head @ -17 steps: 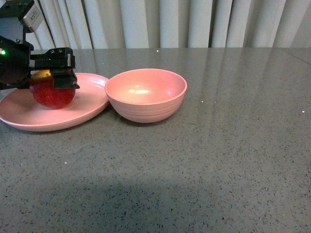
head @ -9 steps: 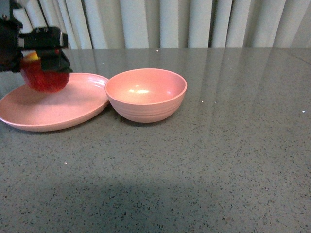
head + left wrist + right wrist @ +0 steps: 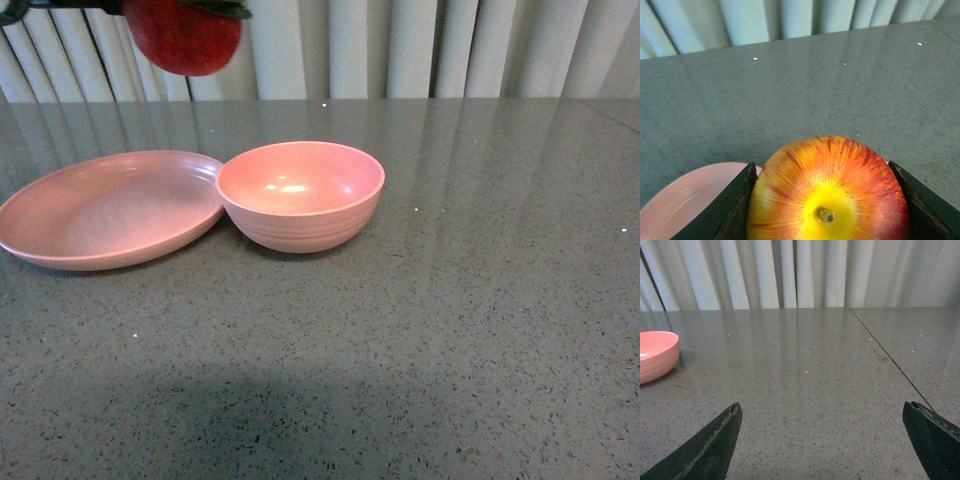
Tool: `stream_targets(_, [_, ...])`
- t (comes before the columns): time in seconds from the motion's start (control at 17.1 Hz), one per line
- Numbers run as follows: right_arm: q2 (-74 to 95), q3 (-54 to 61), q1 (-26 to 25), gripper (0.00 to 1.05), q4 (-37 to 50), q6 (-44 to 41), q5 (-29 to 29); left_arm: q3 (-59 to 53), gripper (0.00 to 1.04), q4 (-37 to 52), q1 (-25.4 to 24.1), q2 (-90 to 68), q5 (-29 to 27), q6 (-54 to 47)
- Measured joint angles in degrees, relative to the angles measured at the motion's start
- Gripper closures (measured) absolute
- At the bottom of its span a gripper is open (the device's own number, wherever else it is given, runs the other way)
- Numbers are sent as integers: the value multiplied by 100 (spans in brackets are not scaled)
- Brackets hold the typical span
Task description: Move apple from plate to bowl
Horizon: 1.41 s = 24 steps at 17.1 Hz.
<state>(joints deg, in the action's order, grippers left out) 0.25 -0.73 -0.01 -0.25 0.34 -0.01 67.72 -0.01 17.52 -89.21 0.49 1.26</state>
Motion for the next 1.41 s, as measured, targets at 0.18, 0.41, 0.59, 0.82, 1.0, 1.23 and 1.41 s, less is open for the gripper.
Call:
stream_targets(0.18, [0, 0, 0, 7, 0, 0, 0, 0, 37, 55, 564, -129, -116, 2])
stream_targets(0.41, [0, 0, 0, 7, 0, 0, 0, 0, 37, 122, 879, -522, -236, 44])
stream_targets(0.59, [-2, 0, 0, 7, 0, 0, 0, 0, 37, 173, 918, -789, -302, 133])
stream_targets(0.82, [0, -2, 0, 7, 0, 0, 0, 11, 37, 225, 918, -1054, -334, 199])
stream_targets(1.0, [0, -2, 0, 7, 0, 0, 0, 83, 37, 243, 883, -1272, -352, 267])
stream_targets(1.23, [0, 0, 0, 7, 0, 0, 0, 151, 37, 234, 813, -1416, -352, 293])
stream_targets(1.41, [0, 0, 0, 7, 0, 0, 0, 184, 37, 157, 776, -1493, -315, 299])
